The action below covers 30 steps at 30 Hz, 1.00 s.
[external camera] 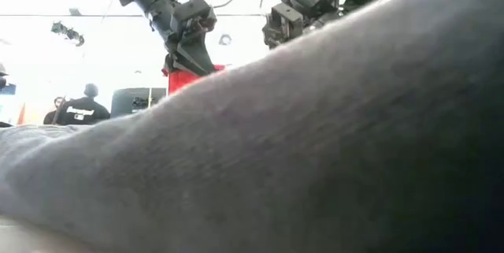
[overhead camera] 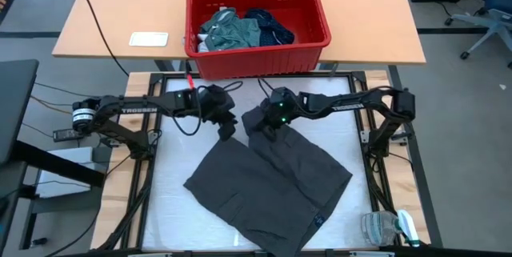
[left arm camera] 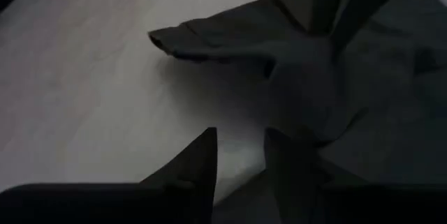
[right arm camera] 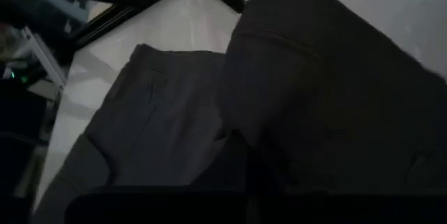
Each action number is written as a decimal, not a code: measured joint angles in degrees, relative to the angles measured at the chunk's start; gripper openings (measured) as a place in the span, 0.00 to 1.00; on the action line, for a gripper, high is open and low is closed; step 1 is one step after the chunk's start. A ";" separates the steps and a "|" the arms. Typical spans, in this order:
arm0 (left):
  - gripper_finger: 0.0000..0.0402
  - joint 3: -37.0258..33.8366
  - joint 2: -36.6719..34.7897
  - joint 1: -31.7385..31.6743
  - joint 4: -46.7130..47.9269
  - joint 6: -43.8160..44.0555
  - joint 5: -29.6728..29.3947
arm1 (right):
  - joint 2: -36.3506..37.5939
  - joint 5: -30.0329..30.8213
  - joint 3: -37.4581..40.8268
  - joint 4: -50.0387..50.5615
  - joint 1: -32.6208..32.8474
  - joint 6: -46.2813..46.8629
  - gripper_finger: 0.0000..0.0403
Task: Fold laundry
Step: Fold the black pants
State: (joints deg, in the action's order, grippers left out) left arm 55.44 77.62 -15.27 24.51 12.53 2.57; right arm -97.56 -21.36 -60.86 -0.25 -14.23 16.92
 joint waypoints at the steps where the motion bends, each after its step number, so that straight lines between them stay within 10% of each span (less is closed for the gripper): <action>1: 0.33 -0.01 0.00 -0.14 0.03 -0.86 0.00 | 0.44 0.01 0.00 -0.18 0.16 -1.52 0.03; 10: 0.42 -0.02 0.00 -0.26 -7.73 -12.51 3.32 | 3.05 -2.79 0.00 -3.30 -0.57 -7.79 0.03; 17: 0.40 -0.04 0.00 -0.17 -16.99 -13.85 16.61 | 3.09 -6.77 -0.02 -3.80 -2.08 -6.06 0.09; 24: 0.30 -0.07 0.17 -0.18 -13.24 -12.76 17.06 | 3.22 16.84 -0.22 5.32 -3.79 3.91 0.18; 30: 0.22 -0.04 0.00 -0.53 -6.81 -12.95 15.06 | 3.04 23.27 -0.03 12.71 -4.70 6.82 0.22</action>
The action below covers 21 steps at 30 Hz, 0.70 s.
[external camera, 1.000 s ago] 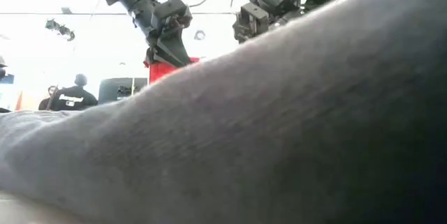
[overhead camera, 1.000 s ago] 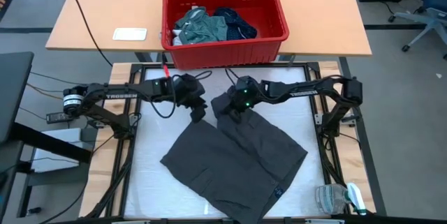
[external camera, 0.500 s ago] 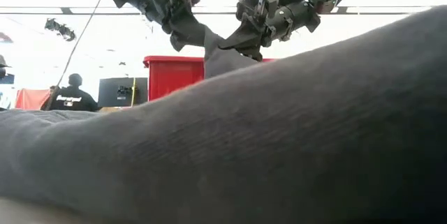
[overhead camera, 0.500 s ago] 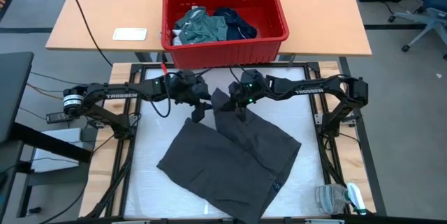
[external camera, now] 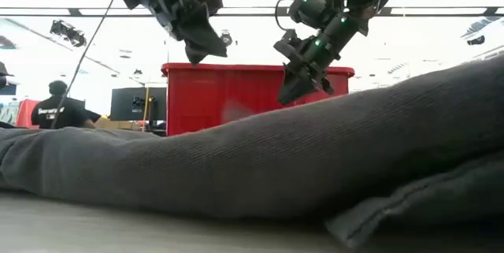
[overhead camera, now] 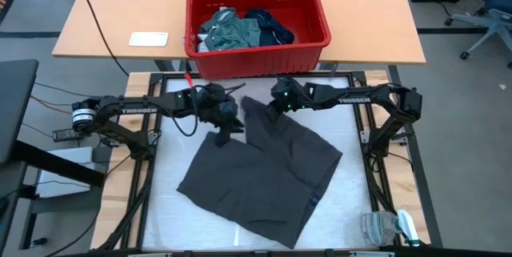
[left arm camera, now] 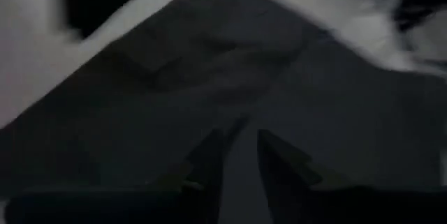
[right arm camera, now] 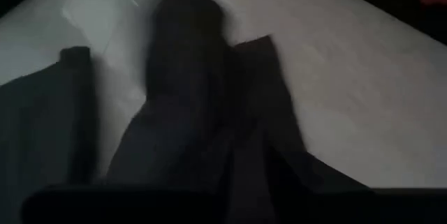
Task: Fold laundry
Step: Fold the black pants
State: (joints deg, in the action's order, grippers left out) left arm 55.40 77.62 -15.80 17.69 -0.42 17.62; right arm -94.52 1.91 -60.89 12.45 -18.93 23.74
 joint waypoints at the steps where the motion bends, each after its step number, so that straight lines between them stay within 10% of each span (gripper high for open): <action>1: 0.21 0.00 0.00 -0.29 0.90 -0.06 -1.64 | 0.07 0.53 -0.05 1.07 0.21 1.09 0.22; 9: 0.16 0.02 0.00 -4.27 9.11 2.07 -12.03 | 0.00 6.10 0.29 15.69 0.69 11.98 0.21; 16: 0.15 0.04 1.23 -8.23 12.45 3.40 -11.95 | 0.00 -1.55 7.15 16.84 1.98 11.66 0.21; 21: 0.15 0.07 3.66 -7.06 13.98 5.69 -11.77 | 0.47 4.19 13.41 25.53 3.26 20.26 0.18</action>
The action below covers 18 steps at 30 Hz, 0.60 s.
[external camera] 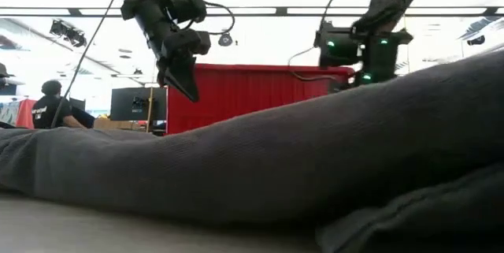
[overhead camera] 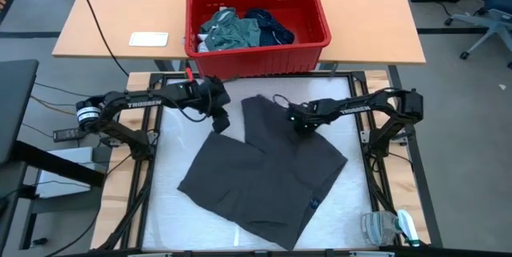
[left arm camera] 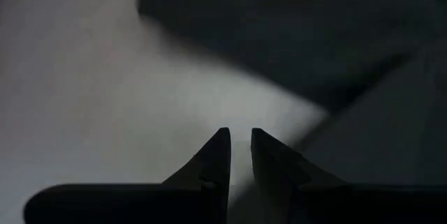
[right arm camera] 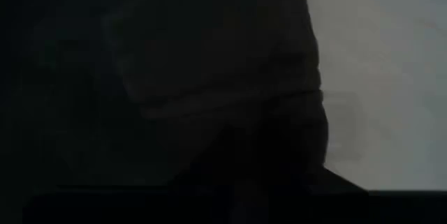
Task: Fold laundry
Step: Fold the black pants
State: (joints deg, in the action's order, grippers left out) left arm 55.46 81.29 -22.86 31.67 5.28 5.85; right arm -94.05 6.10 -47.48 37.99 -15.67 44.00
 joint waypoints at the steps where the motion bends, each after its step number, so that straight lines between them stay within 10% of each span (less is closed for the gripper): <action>1: 0.15 0.00 0.48 0.51 0.65 0.98 0.02 | 0.31 2.84 0.79 3.45 0.24 3.01 0.17; 5: 0.15 0.00 2.96 3.12 3.55 3.65 -0.04 | 1.81 10.28 1.99 12.83 1.88 9.20 0.12; 18: 0.15 -0.04 12.59 14.77 11.02 14.61 4.18 | 7.46 14.94 -3.85 -1.41 6.54 3.66 0.09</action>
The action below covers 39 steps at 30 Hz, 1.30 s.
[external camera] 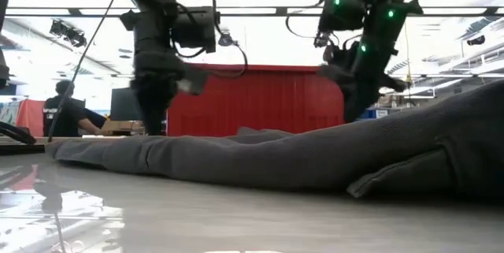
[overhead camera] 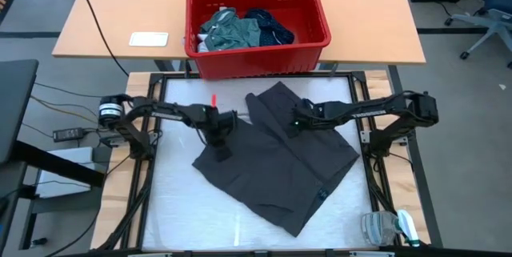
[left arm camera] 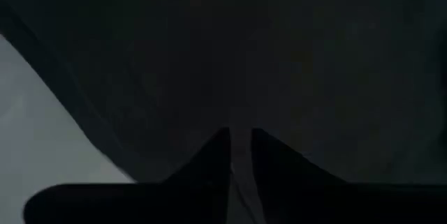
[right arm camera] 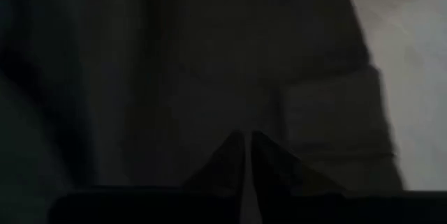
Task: Fold laundry
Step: Fold the black pants
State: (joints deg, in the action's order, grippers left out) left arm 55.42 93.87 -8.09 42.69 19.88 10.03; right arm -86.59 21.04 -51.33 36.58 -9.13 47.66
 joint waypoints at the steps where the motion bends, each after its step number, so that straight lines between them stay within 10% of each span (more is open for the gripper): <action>1: 0.15 -0.28 0.45 1.12 1.04 0.76 0.21 | -0.75 0.12 0.00 1.58 -0.42 -0.39 0.08; 8: 0.15 -6.27 0.37 9.38 1.54 8.51 6.05 | -3.93 3.91 0.07 16.48 -2.58 1.27 0.02; 19: 0.15 -4.09 -8.42 16.21 4.41 14.02 6.44 | 0.42 -14.83 0.00 -11.32 8.27 -0.39 0.08; 28: 0.16 -2.80 -22.45 20.82 4.41 -4.71 0.72 | 0.44 -14.10 -0.24 -29.63 28.92 -10.04 0.09; 39: 0.50 -6.00 -24.01 30.61 1.34 -25.77 0.10 | -7.56 -14.44 -20.69 -6.65 43.31 4.07 0.10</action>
State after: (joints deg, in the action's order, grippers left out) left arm 49.43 69.87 22.52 44.03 -5.89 10.13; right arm -94.15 6.60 -72.02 29.93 34.19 51.73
